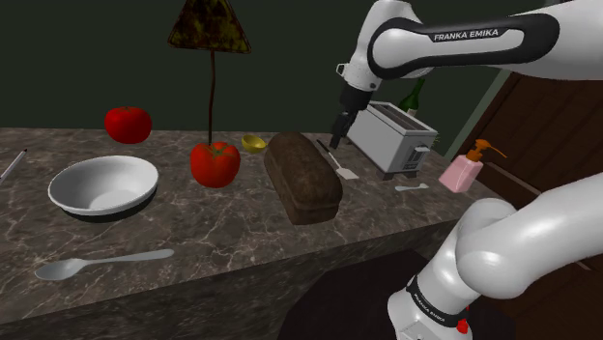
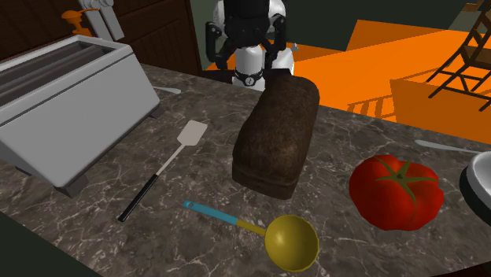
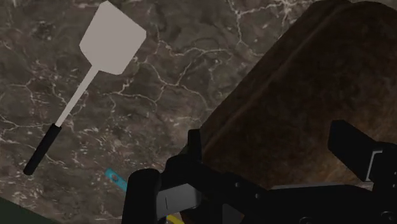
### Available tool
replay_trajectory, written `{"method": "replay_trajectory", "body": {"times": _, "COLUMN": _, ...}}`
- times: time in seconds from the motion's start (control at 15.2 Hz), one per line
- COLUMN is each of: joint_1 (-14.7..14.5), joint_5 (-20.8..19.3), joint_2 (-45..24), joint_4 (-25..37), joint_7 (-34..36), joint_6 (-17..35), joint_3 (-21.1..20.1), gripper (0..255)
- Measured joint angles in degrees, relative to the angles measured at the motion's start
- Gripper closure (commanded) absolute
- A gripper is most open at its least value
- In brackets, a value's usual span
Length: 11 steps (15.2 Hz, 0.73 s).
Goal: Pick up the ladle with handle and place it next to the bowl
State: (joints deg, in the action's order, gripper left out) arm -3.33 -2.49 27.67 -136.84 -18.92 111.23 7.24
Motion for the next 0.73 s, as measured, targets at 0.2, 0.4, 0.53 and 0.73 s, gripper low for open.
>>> {"method": "replay_trajectory", "body": {"times": 0.2, "joint_1": -0.9, "joint_5": -0.8, "joint_2": -5.5, "joint_4": 1.7, "joint_7": -7.3, "joint_6": 4.9, "joint_3": 2.2, "gripper": 0}}
{"method": "replay_trajectory", "body": {"times": 0.4, "joint_1": -1.9, "joint_5": -0.8, "joint_2": -11.1, "joint_4": 4.0, "joint_7": -14.4, "joint_6": 9.8, "joint_3": 3.9, "gripper": 0}}
{"method": "replay_trajectory", "body": {"times": 0.53, "joint_1": -2.6, "joint_5": -0.4, "joint_2": -15.0, "joint_4": 6.7, "joint_7": -19.2, "joint_6": 12.2, "joint_3": 4.9, "gripper": 0}}
{"method": "replay_trajectory", "body": {"times": 0.73, "joint_1": -3.4, "joint_5": 0.8, "joint_2": -20.7, "joint_4": 10.7, "joint_7": -26.6, "joint_6": 16.0, "joint_3": 6.3, "gripper": 0}}
